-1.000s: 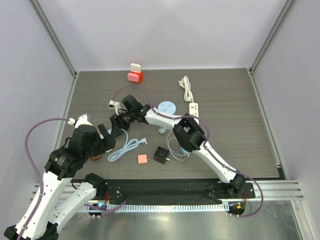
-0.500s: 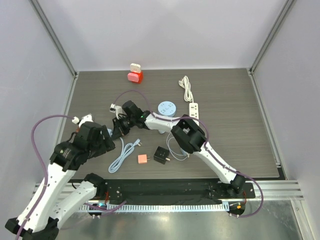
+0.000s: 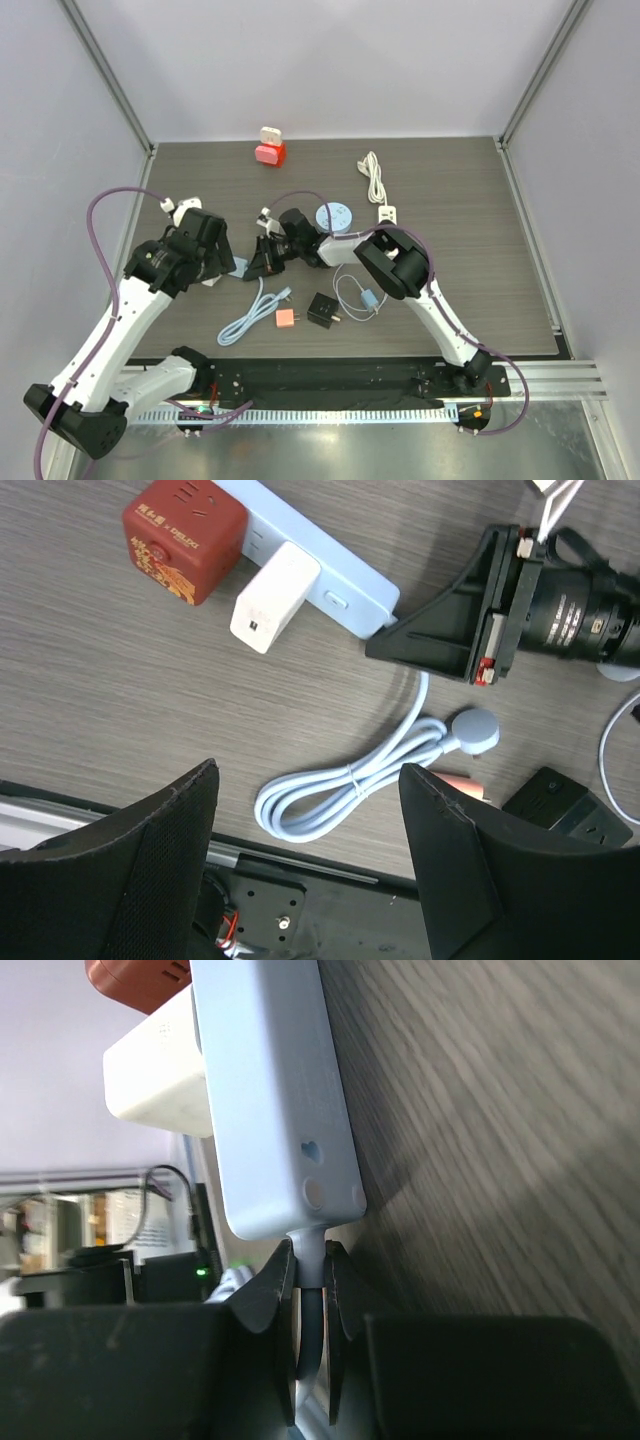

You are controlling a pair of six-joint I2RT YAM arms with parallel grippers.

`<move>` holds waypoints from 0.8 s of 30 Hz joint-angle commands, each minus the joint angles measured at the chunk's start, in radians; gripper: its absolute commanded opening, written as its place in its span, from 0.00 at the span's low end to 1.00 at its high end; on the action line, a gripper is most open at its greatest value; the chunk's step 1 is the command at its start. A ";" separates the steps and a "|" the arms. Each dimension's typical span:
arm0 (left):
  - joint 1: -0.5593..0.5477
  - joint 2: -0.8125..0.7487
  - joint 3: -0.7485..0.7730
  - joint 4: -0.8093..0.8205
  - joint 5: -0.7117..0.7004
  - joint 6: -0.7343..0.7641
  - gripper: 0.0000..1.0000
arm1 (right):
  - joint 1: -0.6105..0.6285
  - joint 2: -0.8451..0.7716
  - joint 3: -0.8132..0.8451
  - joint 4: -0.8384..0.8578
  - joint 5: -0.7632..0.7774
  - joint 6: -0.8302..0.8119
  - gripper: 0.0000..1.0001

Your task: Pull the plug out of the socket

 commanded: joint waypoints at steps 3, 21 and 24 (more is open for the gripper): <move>0.004 -0.028 -0.050 0.089 -0.034 0.021 0.74 | 0.006 -0.039 -0.167 0.246 -0.018 0.346 0.01; 0.217 0.311 -0.044 0.283 0.229 0.426 0.70 | -0.032 -0.010 -0.233 0.575 -0.146 0.554 0.01; 0.286 0.332 -0.070 0.315 0.279 0.435 0.70 | -0.032 -0.010 -0.230 0.570 -0.149 0.547 0.01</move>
